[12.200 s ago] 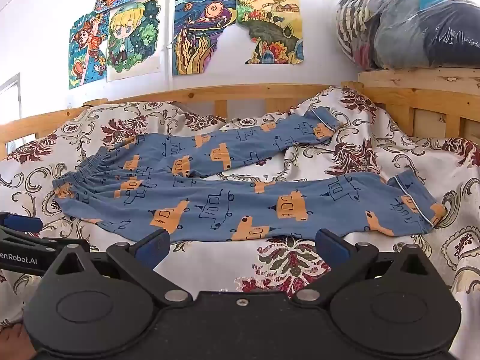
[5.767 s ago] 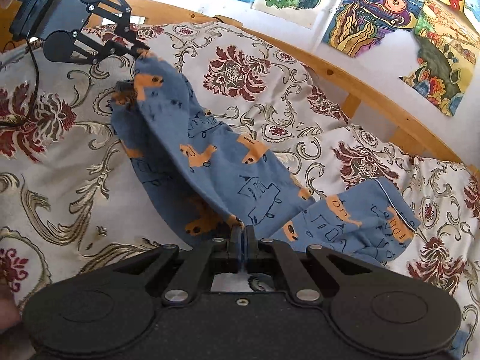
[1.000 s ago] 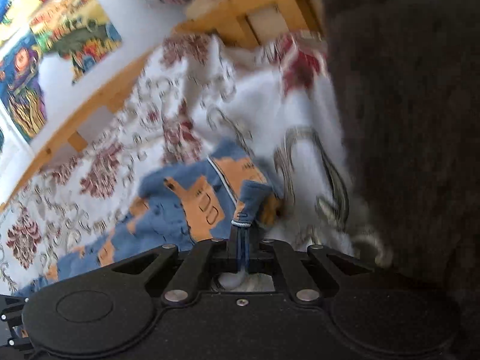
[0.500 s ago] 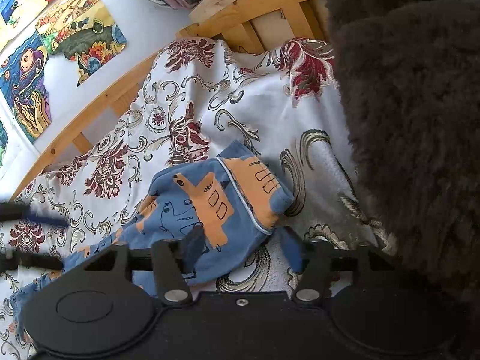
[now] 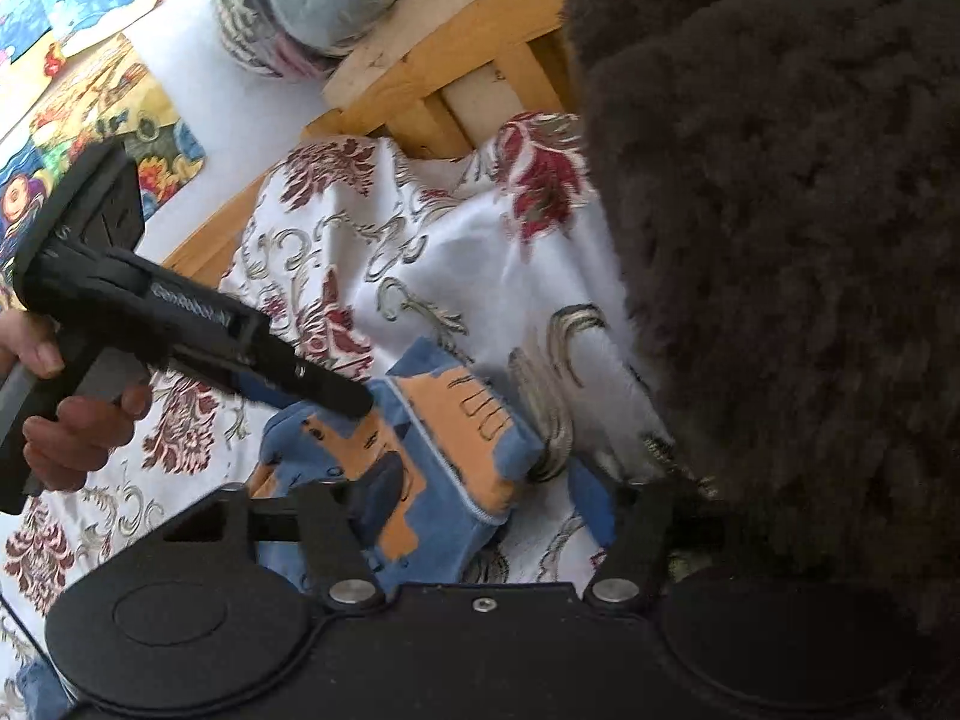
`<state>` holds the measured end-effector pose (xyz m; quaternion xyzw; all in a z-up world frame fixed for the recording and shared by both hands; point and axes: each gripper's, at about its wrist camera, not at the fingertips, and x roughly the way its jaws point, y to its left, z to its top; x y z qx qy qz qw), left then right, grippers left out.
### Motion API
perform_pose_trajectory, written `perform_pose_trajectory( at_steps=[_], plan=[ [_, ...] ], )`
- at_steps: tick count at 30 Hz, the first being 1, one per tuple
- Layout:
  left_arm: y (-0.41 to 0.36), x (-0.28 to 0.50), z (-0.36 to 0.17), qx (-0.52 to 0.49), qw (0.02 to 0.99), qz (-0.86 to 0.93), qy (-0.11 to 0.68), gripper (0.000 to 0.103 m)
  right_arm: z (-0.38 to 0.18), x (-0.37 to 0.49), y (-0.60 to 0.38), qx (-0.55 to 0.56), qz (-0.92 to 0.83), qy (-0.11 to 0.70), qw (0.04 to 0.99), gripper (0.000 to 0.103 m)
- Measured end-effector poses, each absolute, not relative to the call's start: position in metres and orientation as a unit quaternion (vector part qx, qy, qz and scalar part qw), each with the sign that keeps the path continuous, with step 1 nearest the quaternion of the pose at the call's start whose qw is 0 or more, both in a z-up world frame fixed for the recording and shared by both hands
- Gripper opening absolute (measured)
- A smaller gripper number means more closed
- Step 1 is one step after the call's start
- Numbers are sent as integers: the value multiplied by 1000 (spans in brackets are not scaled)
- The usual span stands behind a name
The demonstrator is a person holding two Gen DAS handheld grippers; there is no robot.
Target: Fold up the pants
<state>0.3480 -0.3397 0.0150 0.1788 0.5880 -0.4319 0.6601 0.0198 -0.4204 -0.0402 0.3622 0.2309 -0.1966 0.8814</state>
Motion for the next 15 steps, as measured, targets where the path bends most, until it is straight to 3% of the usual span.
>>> perform_pose_trajectory(
  at_steps=[2,4,7,9,15],
  plan=[
    [-332,360,11,118,649,-423,621,47,-41,19,-423,370,-201,231,877,43],
    [-325,368,10,59,640,-423,639,37,-42,17,-425,375,-205,230,874,25],
    [-324,371,12,50,647,-421,634,23,-43,18,-425,371,-203,234,875,9],
    [-326,369,16,69,655,-429,619,12,-43,18,-423,367,-201,235,877,8],
    [-322,341,43,113,687,-471,542,4,-27,16,-408,298,-194,214,910,7]
  ],
)
